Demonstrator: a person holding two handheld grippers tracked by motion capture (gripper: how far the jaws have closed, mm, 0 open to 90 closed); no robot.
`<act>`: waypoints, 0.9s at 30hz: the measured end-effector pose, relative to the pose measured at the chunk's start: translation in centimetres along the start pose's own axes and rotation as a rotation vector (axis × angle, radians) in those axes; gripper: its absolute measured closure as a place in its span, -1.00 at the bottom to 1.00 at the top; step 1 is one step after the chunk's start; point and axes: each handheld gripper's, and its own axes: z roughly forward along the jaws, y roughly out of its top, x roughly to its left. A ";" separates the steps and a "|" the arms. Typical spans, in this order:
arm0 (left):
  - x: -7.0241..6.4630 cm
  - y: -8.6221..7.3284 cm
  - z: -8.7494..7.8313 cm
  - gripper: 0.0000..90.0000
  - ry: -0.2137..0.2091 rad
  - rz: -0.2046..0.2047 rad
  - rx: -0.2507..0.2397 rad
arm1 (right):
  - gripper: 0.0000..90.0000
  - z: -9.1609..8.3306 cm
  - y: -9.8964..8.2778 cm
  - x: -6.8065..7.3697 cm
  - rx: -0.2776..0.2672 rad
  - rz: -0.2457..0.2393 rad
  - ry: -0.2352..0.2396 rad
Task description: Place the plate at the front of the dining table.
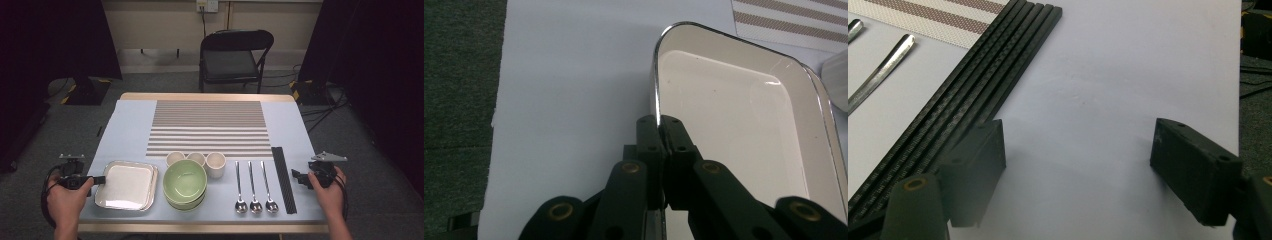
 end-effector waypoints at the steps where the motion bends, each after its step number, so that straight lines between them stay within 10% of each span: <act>1: 0.1 0.0 -0.1 0.96 0.000 -0.002 -0.001 | -0.53 0.0 0.0 0.0 -0.002 -0.002 0.000; 27: -0.4 1.4 -2.2 0.98 0.004 -0.127 -0.081 | -0.53 0.0 0.0 0.0 -0.001 -0.002 0.000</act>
